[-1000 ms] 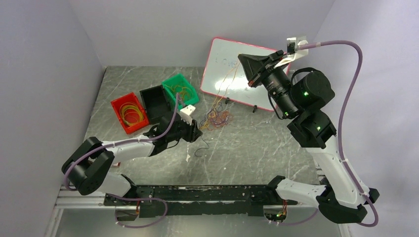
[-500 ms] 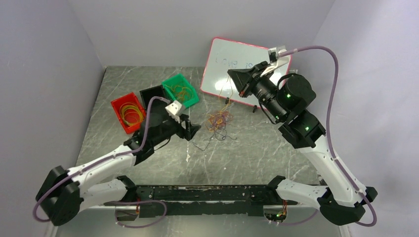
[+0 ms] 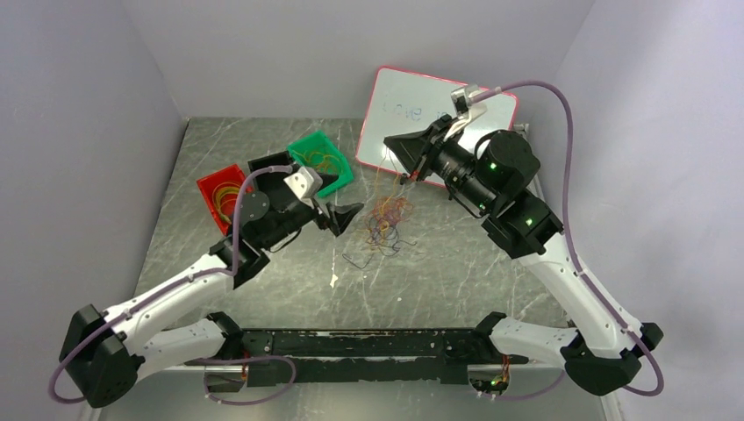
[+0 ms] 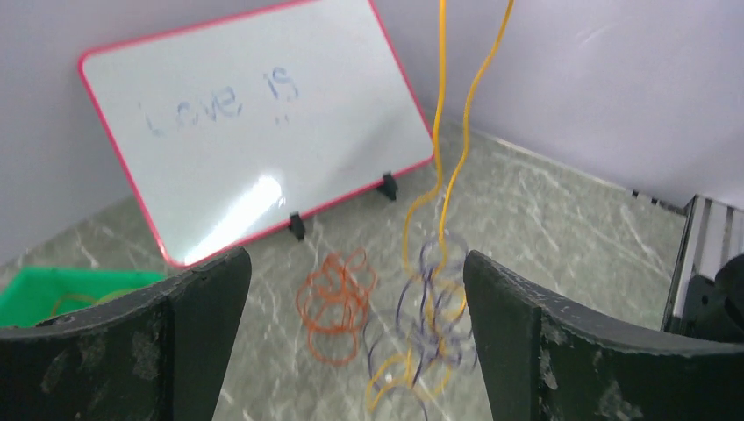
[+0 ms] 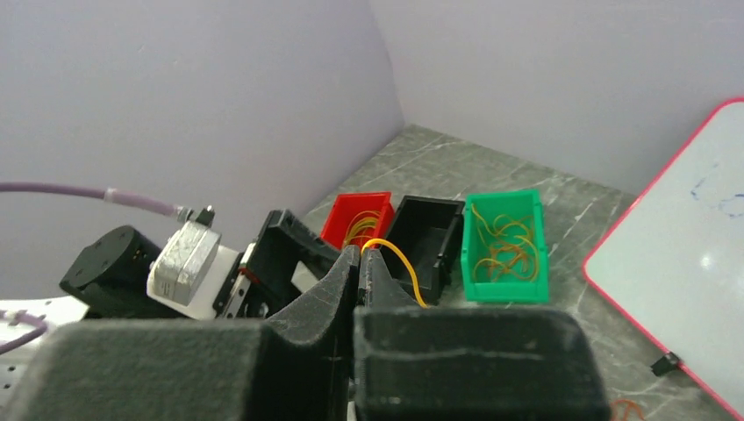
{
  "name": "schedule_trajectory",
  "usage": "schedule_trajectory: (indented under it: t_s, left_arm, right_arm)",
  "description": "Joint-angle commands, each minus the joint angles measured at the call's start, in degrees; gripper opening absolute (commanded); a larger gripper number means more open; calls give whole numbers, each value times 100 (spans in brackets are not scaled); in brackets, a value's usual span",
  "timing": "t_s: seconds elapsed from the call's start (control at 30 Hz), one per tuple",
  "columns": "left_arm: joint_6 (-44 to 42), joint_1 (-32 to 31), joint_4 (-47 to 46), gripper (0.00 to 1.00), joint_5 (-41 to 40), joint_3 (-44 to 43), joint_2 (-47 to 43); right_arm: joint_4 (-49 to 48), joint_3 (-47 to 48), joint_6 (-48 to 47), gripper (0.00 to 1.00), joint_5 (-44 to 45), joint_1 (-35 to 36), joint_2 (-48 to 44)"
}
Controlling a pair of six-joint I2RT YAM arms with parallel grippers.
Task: Untangle the cables
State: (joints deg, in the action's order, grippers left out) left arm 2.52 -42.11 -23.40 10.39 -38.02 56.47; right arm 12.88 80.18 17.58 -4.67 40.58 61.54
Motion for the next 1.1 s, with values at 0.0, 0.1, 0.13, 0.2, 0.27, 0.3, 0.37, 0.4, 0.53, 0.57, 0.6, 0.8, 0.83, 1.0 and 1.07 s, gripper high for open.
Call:
schedule_trajectory:
  t_s: [0.0, 0.1, 0.13, 0.2, 0.27, 0.3, 0.37, 0.4, 0.53, 0.57, 0.6, 0.8, 0.83, 1.0, 1.07]
  left_arm:
    - [-101, -21, -1154, 97, 564, -313, 480]
    - [-37, -24, -1439, 100, 854, -516, 895]
    - [5, -23, -1538, 100, 968, -547, 1006]
    - [108, -21, -1771, 100, 1185, -551, 1197]
    - [186, -24, -1991, 100, 1312, -531, 1356]
    - [207, -25, -2064, 100, 1367, -548, 1437]
    - [228, -28, -2110, 100, 1427, -604, 1608]
    - [238, -30, -2134, 100, 1463, -628, 1679]
    - [257, -45, -2189, 94, 1584, -754, 1980]
    - [274, -47, -2150, 87, 1648, -805, 2023]
    - [296, -51, -2075, 76, 1700, -842, 2060]
    - [426, -52, -1625, 13, 1633, -793, 1893]
    - [451, -53, -1532, 8, 1558, -758, 1823]
    - [464, -52, -947, 7, 1294, -729, 1458]
    - [468, -49, -723, 7, 1196, -711, 1315]
  right_arm:
    - [-416, -97, 219, 0, -414, 17, -23]
    - [-512, -82, 298, 0, -560, 17, 16]
    - [-567, -70, 332, 0, -602, 13, 27]
    - [-662, -39, 401, 0, -698, 15, 61]
    - [-745, 0, 465, 0, -777, 18, 105]
    - [-813, 5, 505, 0, -812, 20, 118]
    - [-953, 2, 609, 0, -895, 16, 151]
    - [-1021, -2, 672, 0, -940, 19, 167]
    - [-1250, -54, 876, 0, -1040, 14, 199]
    - [-1275, -55, 890, 0, -1026, 16, 200]
    - [-1268, -55, 883, 0, -983, 18, 213]
    - [-812, -152, 889, 0, 290, 18, 134]
    - [-773, -205, 875, 0, 495, 17, 99]
    - [-200, -241, 745, 0, 1950, 12, 122]
    - [45, -263, 581, 0, 2578, -1, 189]
